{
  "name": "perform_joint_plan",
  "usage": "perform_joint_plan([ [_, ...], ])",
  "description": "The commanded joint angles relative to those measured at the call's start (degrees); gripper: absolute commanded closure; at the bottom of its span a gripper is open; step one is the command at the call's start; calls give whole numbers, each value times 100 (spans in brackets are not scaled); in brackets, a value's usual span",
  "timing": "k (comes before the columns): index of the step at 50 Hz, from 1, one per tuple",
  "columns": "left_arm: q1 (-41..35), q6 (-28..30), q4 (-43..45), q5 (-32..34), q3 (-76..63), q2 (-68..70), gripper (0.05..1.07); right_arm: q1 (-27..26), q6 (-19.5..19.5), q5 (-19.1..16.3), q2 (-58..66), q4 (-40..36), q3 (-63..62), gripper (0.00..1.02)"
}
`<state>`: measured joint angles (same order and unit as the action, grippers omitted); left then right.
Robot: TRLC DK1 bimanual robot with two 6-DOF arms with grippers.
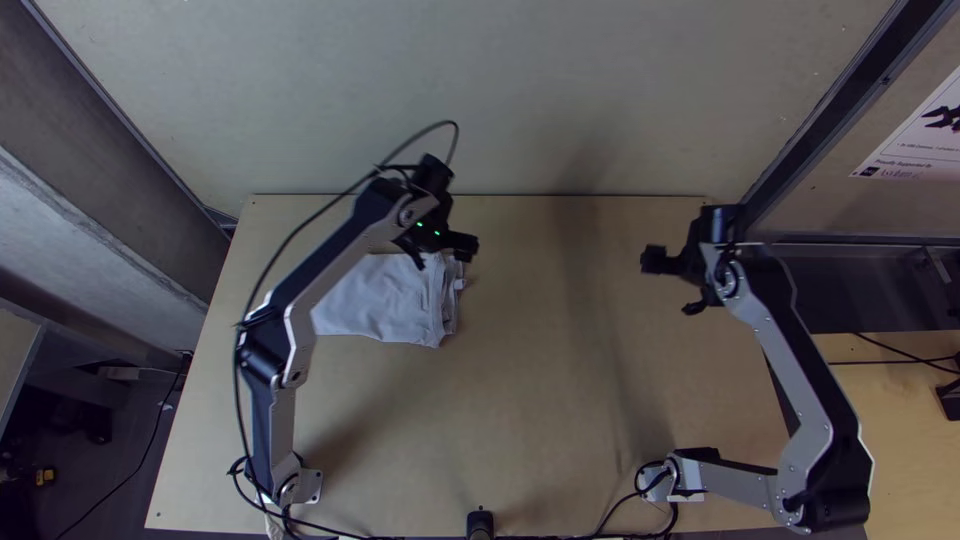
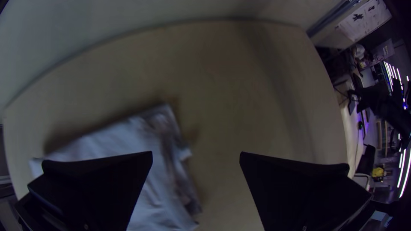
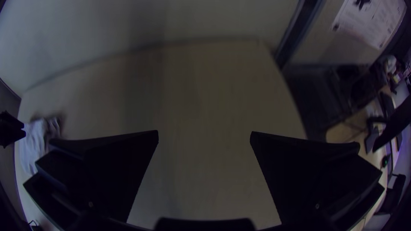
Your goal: Fold the t-shirt
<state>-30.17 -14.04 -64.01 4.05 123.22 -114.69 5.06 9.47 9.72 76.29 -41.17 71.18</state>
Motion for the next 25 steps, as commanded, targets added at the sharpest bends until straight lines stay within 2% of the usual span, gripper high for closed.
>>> perform_joint_plan([
  [1, 389, 367, 81, -195, -114, 949, 9, -75, -482, 66, -352, 267, 511, 4],
  [9, 987, 842, 451, -528, -641, 1898, 9, -75, -816, 66, -633, 584, 907, 4],
  [25, 2358, 1633, 1620, -520, -2206, 3884, 9, -14, -1405, 66, -1442, 1199, 1443, 4],
])
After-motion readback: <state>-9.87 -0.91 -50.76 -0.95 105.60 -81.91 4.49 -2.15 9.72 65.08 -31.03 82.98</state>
